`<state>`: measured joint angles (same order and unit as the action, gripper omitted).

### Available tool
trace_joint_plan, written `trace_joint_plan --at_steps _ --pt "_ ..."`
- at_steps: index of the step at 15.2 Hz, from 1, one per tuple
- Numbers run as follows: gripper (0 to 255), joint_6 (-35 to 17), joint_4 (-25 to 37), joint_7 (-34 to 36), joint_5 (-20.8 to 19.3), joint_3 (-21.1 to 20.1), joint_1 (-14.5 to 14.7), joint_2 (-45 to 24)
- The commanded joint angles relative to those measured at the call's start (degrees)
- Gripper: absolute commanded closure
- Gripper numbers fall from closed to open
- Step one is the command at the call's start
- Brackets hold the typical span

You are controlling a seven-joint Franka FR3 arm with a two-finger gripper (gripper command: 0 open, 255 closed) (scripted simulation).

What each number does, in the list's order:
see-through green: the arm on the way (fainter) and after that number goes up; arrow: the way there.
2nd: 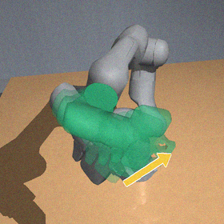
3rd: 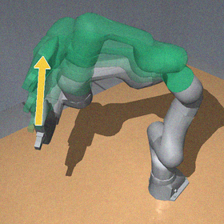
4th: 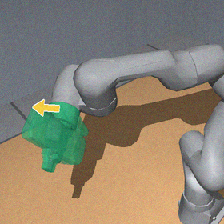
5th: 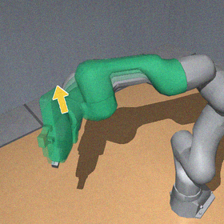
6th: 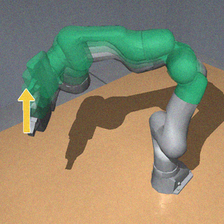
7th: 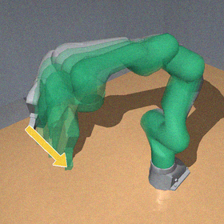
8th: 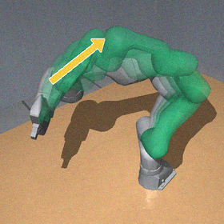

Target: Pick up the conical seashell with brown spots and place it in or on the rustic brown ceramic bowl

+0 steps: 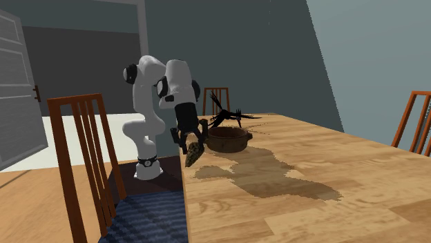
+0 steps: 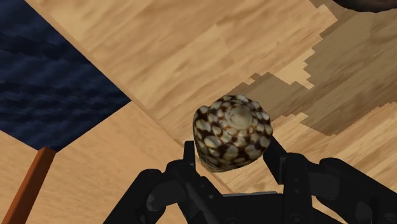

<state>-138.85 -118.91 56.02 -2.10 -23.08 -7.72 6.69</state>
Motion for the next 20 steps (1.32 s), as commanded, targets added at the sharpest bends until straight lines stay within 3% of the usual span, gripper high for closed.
trace_joint_plan --at_steps 1,20 --pt "255 1.6 1.3 -0.4 0.3 0.1 0.0 0.3" --pt "255 16.2 15.4 -1.6 1.1 0.6 -0.1 0.9"
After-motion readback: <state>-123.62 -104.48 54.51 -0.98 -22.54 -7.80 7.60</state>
